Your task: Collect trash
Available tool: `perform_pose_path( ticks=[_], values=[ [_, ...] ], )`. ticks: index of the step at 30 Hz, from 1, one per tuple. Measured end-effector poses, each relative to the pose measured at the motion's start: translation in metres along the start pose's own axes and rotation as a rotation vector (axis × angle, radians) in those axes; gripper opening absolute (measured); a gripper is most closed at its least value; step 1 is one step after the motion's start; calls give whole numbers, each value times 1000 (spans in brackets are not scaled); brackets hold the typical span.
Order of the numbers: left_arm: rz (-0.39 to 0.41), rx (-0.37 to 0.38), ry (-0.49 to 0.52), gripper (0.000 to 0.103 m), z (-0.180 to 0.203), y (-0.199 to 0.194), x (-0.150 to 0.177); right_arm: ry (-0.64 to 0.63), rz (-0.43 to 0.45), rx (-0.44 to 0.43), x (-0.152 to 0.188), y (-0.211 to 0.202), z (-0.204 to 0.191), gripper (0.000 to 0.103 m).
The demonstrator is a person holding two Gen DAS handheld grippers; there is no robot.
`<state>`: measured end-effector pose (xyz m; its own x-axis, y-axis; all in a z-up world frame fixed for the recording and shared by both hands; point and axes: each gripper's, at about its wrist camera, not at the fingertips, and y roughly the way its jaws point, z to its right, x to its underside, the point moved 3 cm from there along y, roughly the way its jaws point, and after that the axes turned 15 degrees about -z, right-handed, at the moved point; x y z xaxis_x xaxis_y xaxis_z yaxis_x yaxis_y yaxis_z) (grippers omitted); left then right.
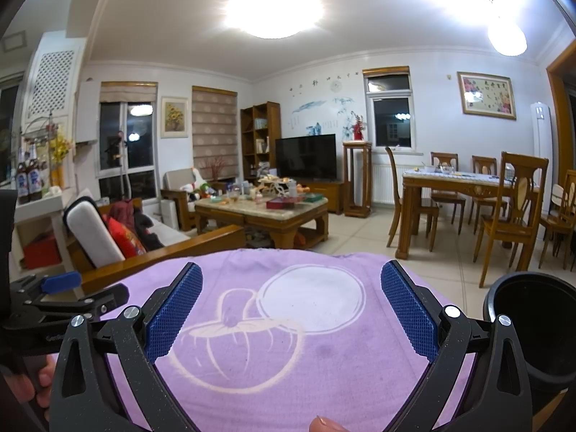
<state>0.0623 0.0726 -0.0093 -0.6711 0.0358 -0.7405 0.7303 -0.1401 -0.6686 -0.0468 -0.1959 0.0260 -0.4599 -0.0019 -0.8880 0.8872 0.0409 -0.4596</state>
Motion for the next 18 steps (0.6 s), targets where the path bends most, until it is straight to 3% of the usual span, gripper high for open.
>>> perform_pose_path(
  ticks=[18],
  values=[
    [-1, -4, 2, 98, -2, 0, -1, 1, -1, 0, -1, -1, -1, 98]
  ],
)
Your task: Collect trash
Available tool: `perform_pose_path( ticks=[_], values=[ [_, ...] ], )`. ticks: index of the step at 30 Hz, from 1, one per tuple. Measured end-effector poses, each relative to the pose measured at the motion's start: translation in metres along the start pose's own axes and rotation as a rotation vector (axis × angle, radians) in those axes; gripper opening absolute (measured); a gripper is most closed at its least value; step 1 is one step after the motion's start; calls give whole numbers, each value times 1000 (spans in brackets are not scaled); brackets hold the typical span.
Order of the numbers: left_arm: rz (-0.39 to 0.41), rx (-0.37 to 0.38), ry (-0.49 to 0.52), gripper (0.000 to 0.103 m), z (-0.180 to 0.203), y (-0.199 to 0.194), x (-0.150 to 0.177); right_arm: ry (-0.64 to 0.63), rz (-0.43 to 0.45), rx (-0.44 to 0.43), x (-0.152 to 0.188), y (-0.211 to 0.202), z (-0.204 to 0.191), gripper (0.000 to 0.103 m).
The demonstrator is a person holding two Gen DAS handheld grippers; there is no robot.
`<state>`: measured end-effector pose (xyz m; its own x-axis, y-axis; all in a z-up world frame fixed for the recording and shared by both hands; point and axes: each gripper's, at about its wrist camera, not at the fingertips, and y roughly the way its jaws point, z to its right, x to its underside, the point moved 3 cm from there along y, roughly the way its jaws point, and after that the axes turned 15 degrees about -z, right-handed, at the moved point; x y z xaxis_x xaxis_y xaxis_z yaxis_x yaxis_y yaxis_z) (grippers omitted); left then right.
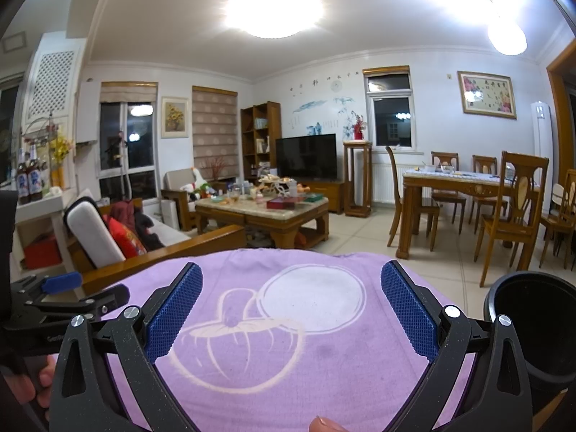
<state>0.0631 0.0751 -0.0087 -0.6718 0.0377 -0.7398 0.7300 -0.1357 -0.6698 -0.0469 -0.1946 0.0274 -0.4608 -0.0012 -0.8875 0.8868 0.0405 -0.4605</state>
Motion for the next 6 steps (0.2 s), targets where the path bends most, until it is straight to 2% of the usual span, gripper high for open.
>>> perform_pose_path(
  ticks=[6],
  values=[
    [0, 0, 0, 98, -1, 0, -1, 1, 0, 0, 1, 0, -1, 98]
  ],
)
